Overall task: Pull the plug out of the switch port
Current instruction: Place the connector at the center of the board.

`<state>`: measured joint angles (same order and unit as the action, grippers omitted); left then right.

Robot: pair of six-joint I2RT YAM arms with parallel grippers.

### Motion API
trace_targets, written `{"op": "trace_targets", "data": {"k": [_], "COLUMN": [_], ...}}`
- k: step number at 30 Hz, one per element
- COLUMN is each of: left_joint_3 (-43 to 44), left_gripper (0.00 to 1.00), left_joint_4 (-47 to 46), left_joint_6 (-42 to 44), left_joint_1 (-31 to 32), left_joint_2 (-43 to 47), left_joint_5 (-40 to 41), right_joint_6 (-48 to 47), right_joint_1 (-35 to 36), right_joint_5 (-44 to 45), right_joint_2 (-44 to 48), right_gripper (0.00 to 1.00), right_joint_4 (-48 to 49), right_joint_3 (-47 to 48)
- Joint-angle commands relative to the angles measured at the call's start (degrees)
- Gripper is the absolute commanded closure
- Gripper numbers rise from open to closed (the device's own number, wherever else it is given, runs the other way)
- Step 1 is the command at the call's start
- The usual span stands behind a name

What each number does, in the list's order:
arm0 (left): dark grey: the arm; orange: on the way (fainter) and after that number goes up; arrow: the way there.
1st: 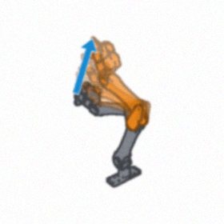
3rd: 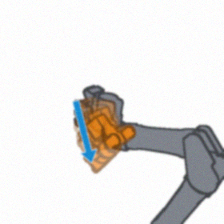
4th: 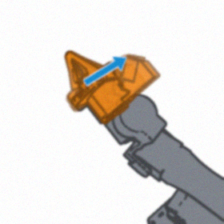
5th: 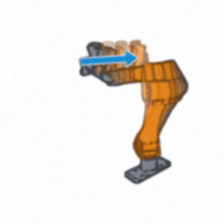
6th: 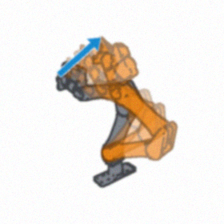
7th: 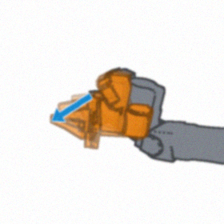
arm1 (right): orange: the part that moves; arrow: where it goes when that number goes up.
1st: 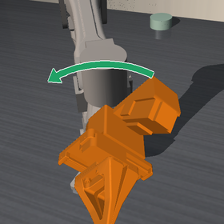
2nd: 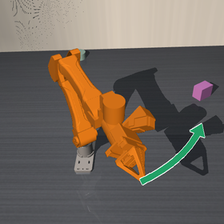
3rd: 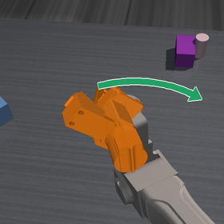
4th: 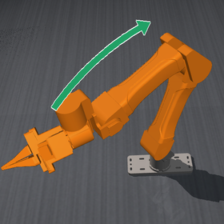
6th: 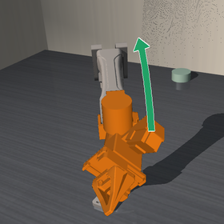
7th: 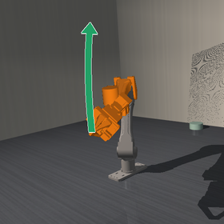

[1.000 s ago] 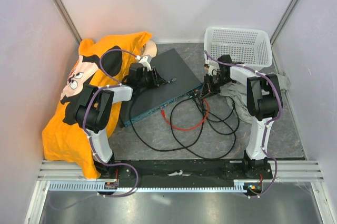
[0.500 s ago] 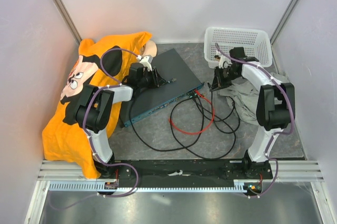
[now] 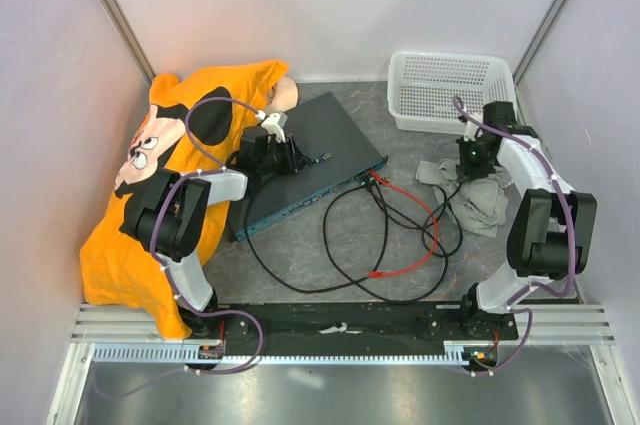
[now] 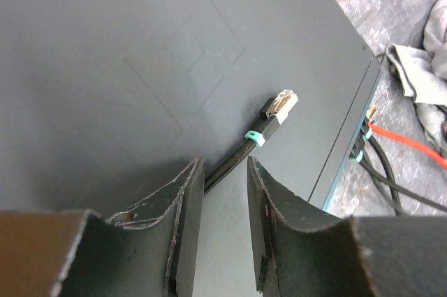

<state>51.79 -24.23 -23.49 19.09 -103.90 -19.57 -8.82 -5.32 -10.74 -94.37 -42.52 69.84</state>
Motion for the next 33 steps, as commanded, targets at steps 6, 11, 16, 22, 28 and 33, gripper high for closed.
{"op": "trace_targets", "data": {"k": [6,11,16,22,28,33], "left_joint_3": [-4.15,-3.54,-2.49,2.43,6.82,13.5], "left_gripper": [0.61,0.61,0.61,0.63,0.63,0.63], "left_joint_4": [1.82,1.82,3.13,10.86,16.82,21.32], "left_joint_6": [2.83,3.01,4.5,8.71,16.8,19.26], "left_joint_1": [-0.11,-0.19,-0.2,-0.99,-1.07,-0.99], "left_joint_2": [1.07,1.24,1.86,4.05,7.13,6.95], "left_joint_5": [0.32,0.32,-0.11,-7.05,-11.36,-13.9], "right_joint_6": [-5.59,-5.51,-4.02,-1.29,0.56,0.55], "right_joint_1": [-6.98,-7.77,-8.21,-6.46,-1.89,4.17], "right_joint_5": [17.58,22.08,7.61,-8.84,-28.79,-34.52], "right_joint_2": [1.91,0.24,0.14,1.55,-5.45,-12.23], "right_gripper": [0.99,0.97,0.2,0.02,0.02,0.07], "right_joint_4": [4.73,5.26,2.54,1.3,1.22,0.16], "right_joint_3": [1.69,1.17,5.91,14.96,16.2,19.71]}}
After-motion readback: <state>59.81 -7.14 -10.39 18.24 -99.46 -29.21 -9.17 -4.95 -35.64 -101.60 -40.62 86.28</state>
